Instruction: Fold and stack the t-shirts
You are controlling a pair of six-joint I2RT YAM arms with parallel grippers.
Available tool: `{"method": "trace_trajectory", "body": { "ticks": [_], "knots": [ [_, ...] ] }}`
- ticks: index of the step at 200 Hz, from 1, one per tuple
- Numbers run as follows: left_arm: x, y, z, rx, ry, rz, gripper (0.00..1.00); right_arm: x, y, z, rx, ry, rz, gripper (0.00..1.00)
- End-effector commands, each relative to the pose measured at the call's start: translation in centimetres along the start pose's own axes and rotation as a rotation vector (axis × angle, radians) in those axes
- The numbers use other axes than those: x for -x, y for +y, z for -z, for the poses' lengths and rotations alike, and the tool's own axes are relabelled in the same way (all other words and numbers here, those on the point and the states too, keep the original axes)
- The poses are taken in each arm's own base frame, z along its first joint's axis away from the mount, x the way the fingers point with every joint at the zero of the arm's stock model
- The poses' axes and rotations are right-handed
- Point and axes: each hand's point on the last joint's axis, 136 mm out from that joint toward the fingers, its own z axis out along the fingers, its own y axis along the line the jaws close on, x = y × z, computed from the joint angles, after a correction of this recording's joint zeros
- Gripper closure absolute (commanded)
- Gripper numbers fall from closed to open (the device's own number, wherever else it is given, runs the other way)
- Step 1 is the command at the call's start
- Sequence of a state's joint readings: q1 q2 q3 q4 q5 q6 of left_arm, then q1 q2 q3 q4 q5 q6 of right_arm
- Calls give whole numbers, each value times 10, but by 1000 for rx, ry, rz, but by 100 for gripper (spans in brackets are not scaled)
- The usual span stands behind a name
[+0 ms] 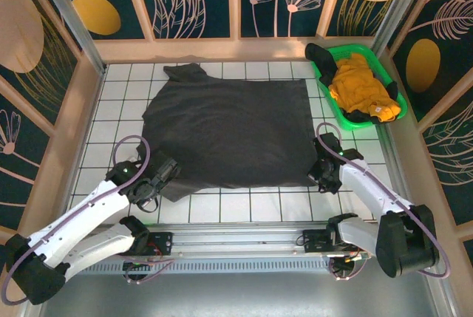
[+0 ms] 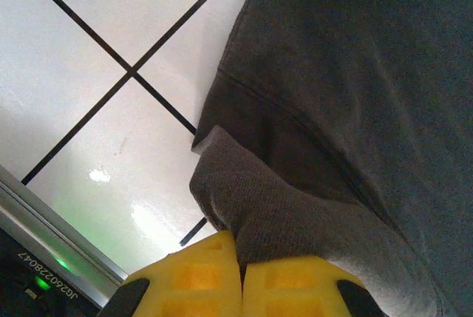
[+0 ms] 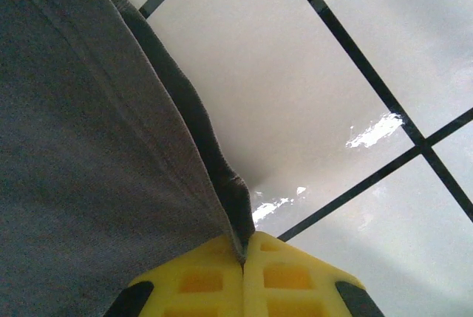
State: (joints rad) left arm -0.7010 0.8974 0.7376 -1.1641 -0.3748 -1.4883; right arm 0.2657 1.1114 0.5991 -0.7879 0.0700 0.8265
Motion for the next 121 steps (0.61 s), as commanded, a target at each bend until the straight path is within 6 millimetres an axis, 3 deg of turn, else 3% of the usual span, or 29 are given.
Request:
{"method": "trace_trajectory", "body": {
  "ticks": [1, 61, 87, 121],
  "knots": [
    [10, -10, 7, -6, -35, -12, 100, 10, 14, 17, 36, -24, -22, 100],
    [67, -92, 32, -102, -178, -37, 100, 50, 51, 44, 81, -105, -36, 100],
    [100, -122, 34, -116, -234, -89, 100, 73, 67, 48, 90, -141, -49, 100],
    [136, -146, 25, -98, -284, -135, 100, 103, 86, 51, 92, -178, -53, 100]
  ]
}}
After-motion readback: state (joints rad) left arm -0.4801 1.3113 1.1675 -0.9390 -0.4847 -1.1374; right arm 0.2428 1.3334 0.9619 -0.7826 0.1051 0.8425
